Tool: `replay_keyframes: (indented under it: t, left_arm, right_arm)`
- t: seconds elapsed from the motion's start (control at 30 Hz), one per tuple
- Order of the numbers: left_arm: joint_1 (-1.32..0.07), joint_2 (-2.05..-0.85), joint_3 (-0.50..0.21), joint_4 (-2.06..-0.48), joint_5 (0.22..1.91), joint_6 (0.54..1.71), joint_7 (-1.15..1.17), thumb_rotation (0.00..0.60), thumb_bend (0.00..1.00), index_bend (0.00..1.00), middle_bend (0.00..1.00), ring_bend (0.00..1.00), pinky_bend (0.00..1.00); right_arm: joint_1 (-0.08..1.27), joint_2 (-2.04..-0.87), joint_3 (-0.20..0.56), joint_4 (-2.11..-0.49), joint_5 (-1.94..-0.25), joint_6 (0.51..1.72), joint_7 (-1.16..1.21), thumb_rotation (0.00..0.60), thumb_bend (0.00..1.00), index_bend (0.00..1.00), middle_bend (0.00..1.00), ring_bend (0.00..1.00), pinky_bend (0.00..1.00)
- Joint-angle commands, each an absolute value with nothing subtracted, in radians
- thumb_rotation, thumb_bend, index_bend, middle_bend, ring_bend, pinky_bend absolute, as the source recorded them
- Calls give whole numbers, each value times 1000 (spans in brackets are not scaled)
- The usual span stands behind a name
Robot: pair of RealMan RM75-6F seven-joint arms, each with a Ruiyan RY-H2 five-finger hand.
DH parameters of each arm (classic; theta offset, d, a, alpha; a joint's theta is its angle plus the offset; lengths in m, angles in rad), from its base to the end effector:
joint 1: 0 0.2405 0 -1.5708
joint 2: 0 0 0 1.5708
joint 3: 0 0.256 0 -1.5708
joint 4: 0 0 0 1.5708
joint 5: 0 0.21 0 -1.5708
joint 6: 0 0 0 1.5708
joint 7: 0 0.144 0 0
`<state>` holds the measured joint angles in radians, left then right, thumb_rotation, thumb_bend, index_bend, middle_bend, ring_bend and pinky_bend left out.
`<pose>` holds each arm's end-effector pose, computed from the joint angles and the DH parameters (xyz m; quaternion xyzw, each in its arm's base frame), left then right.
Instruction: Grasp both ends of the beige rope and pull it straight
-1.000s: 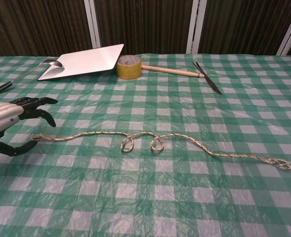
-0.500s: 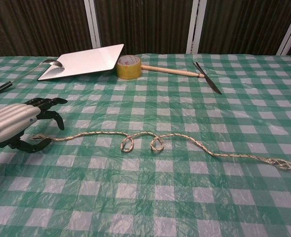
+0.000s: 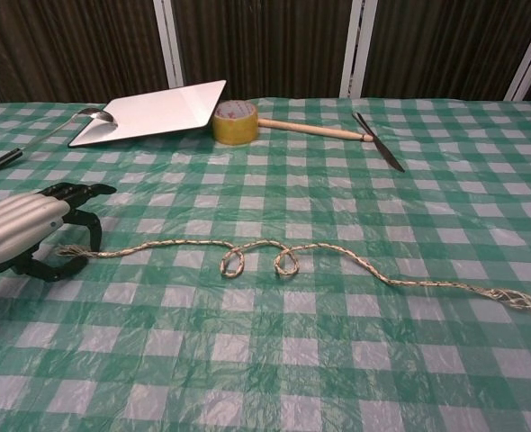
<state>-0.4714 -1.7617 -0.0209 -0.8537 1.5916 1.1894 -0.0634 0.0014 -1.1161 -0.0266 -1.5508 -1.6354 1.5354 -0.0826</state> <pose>-0.2777 0.2962 -0.0346 -0.7478 -0.3116 -0.3696 0.4551 -0.3215 -0.1383 0.1540 0.6492 -0.3477 0.3378 0.5861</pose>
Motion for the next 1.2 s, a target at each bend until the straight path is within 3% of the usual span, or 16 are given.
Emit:
replay_keyframes:
  t: [0.03, 0.53, 0.7, 0.77, 0.97, 1.1, 1.2]
  left_arm:
    - [-474, -1770, -17, -836, 1585, 1182, -70, 600, 443, 513, 0, 0, 0]
    - [-477, -1777, -12, -806, 1578, 1210, -101, 600, 435, 601, 1, 0, 0]
    - [-477, -1763, -7, -827, 1588, 1235, -102, 600, 432, 621, 8, 0, 0]
    - [-475, -1756, -6, -842, 1589, 1242, -103, 600, 430, 623, 9, 0, 0]
    - [-466, -1734, -1, -882, 1592, 1265, -94, 600, 431, 627, 12, 0, 0]
    - [-460, -1716, 2, -907, 1594, 1278, -85, 600, 432, 630, 12, 0, 0]
    - [-458, -1704, 2, -921, 1590, 1275, -84, 600, 430, 631, 13, 0, 0]
  right_arm:
    - [2, -1116, -27, -1550, -1637, 1535, -82, 600, 315, 0, 0, 0, 0]
    - [12, -1131, -26, -1548, -1636, 1516, -101, 600, 314, 0, 0, 0, 0]
    - [64, -1153, -30, -1539, -1670, 1450, -119, 600, 307, 1, 0, 0, 0]
    - [95, -1165, -30, -1544, -1685, 1409, -145, 600, 307, 49, 0, 0, 0]
    - [186, -1252, 8, -1546, -1692, 1310, -235, 600, 308, 403, 0, 0, 0]
    - [241, -1304, 34, -1542, -1642, 1219, -297, 600, 308, 514, 0, 0, 0]
    - [267, -1346, 55, -1527, -1585, 1169, -353, 600, 309, 539, 0, 0, 0]
